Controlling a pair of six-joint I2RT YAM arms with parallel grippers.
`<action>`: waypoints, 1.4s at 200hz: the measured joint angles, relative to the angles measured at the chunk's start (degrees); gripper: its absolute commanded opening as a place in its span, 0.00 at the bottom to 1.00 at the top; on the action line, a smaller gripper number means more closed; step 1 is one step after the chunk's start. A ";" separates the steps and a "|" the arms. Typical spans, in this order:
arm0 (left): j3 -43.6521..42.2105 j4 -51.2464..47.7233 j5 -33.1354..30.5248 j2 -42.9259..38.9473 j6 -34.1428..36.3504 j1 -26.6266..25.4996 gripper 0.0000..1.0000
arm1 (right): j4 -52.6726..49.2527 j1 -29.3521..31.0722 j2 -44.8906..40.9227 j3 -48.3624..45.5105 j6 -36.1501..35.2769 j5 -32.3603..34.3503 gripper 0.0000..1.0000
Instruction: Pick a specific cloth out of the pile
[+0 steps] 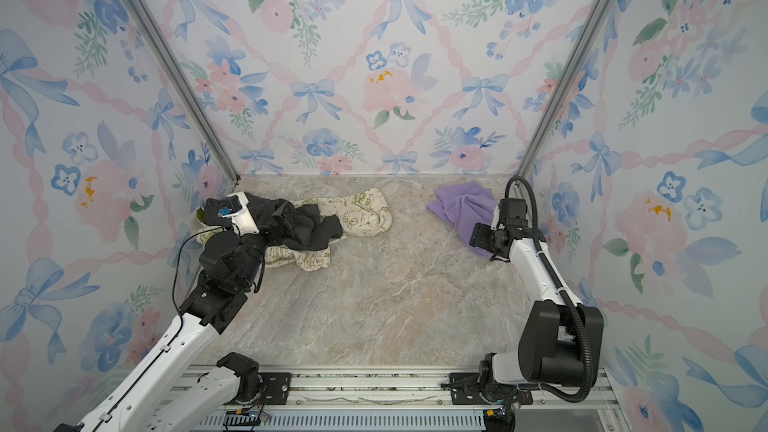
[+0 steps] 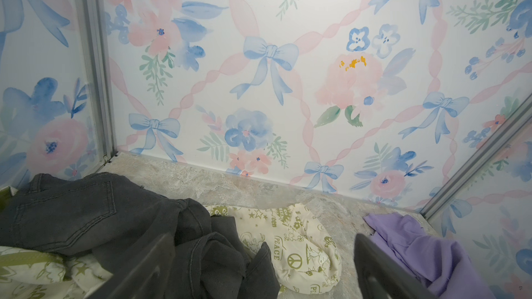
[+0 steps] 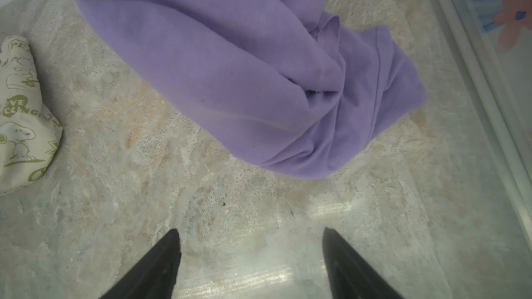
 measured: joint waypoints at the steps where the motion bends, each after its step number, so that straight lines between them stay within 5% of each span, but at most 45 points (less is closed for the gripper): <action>1: -0.04 0.02 0.00 0.00 0.00 0.00 0.98 | 0.00 -0.02 -0.28 -0.15 -0.24 0.00 0.90; 46: -6.51 4.42 -0.90 1.01 2.40 0.22 0.98 | 5.27 -0.39 -8.35 -3.26 -0.87 -1.33 1.00; 142: -29.09 27.78 -2.75 9.31 7.98 9.31 0.98 | 36.65 -1.73 -17.16 -31.36 -1.46 2.49 0.97; 205: -34.21 44.39 0.76 19.30 10.51 13.68 0.98 | 48.26 -1.22 -15.08 -36.83 -4.59 6.05 0.97; 280: -29.73 53.92 6.36 31.41 11.21 16.68 0.98 | 54.90 1.90 -1.49 -32.96 -8.98 6.91 0.97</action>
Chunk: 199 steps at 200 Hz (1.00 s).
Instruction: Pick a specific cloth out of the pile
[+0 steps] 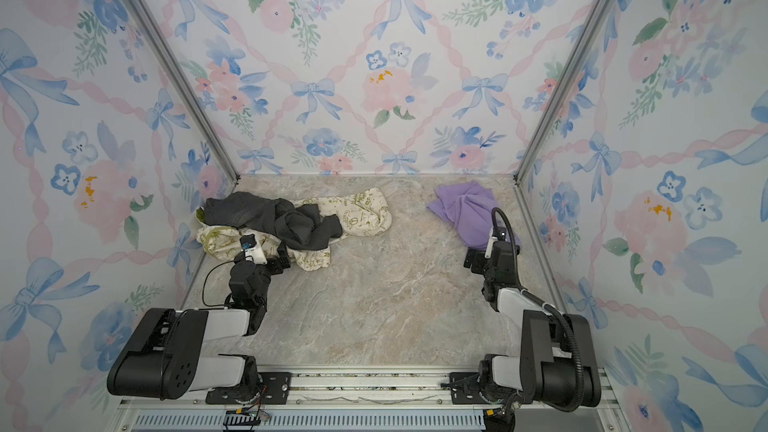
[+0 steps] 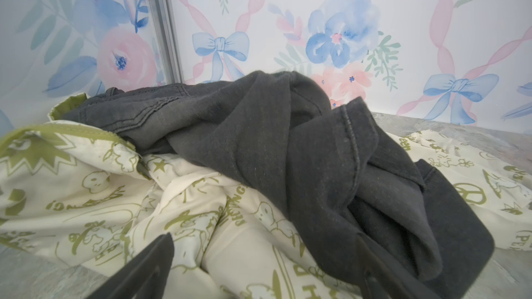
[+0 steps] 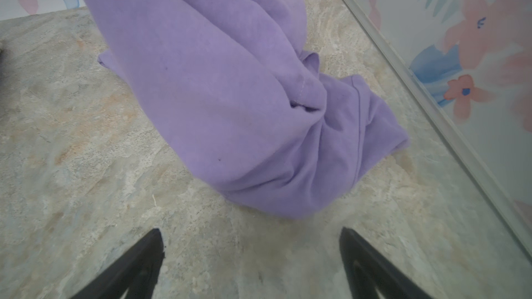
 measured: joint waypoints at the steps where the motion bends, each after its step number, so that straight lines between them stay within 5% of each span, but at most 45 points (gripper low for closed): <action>1: 0.07 0.09 0.04 0.09 0.04 0.04 0.98 | 0.07 0.07 0.11 0.07 -0.02 0.00 0.97; 105: 2.32 5.05 5.90 7.17 3.17 1.01 0.98 | 5.97 5.79 9.51 6.23 -2.78 0.70 0.97; 199: 0.09 13.31 4.61 10.40 4.46 -0.59 0.98 | 23.78 6.03 10.73 -4.09 -3.06 1.97 0.97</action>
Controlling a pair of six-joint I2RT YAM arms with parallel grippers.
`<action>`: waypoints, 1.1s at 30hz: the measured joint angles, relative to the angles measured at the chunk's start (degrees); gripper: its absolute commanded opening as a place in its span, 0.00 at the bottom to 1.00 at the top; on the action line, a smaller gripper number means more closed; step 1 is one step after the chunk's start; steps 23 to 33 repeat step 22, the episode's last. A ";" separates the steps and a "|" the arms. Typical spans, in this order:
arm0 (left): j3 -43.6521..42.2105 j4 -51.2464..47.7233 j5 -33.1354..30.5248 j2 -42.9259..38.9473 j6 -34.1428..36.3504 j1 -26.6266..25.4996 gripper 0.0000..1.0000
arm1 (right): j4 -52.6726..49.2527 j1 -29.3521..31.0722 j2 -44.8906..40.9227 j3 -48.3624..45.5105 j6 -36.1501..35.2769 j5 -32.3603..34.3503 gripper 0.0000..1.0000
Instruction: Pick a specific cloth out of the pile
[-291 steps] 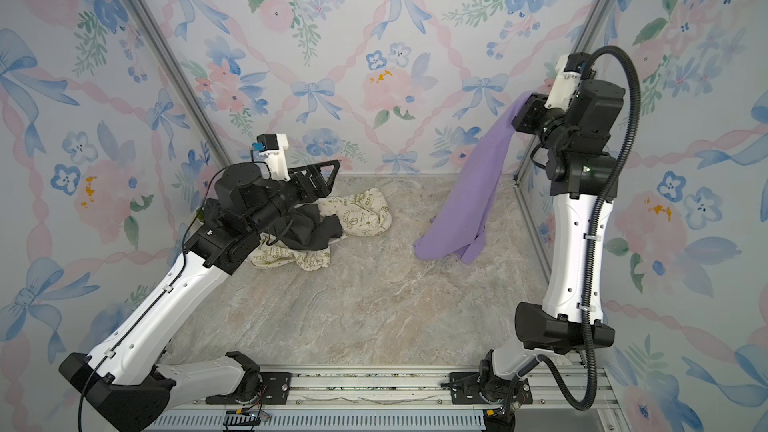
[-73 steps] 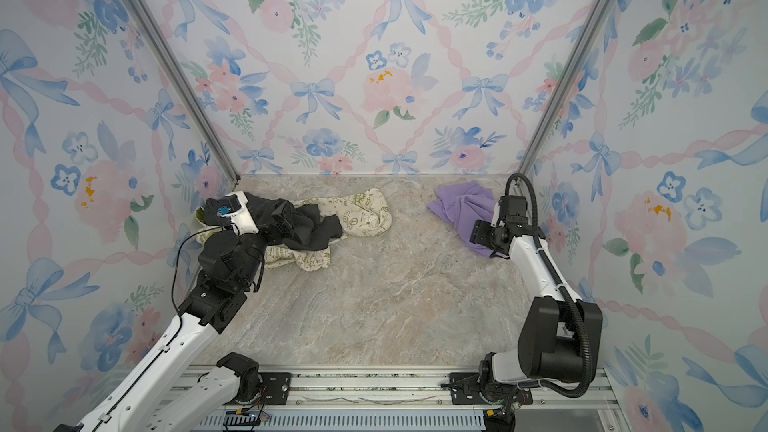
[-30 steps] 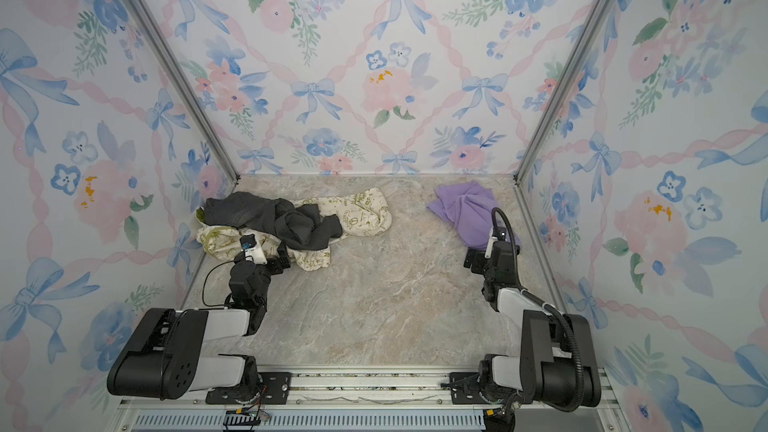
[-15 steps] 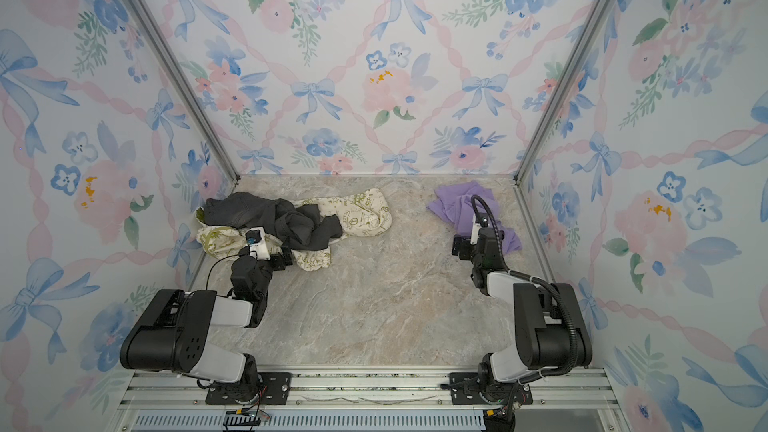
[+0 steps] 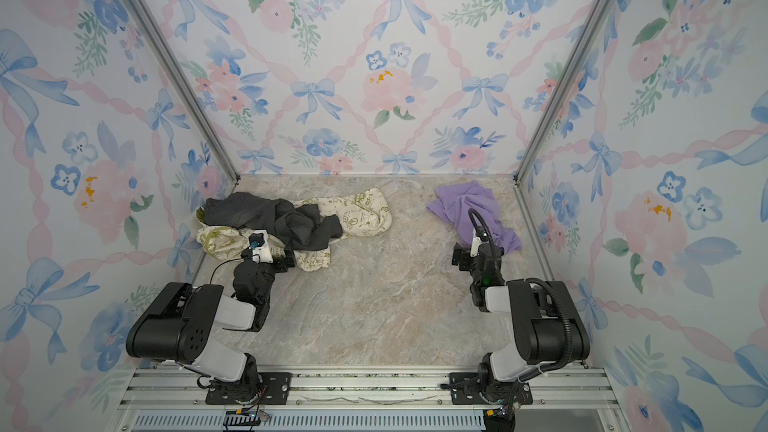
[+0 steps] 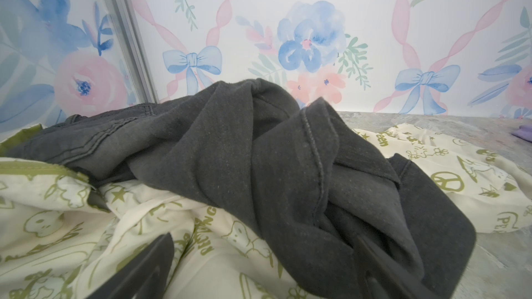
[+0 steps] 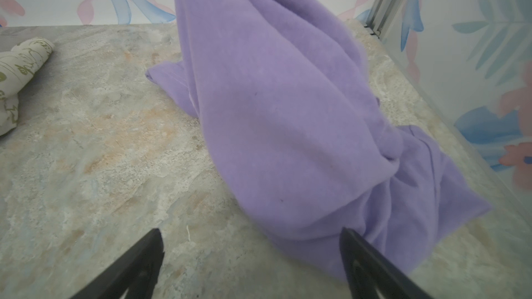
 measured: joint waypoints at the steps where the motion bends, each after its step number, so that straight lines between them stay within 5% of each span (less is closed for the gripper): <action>1: 0.00 0.04 -0.26 0.00 0.00 0.00 0.98 | 0.57 0.13 0.00 0.00 -0.04 0.22 0.97; 33: -0.02 0.04 -4.48 0.00 1.31 -1.88 0.98 | 2.08 0.48 0.00 0.00 -0.39 1.14 0.97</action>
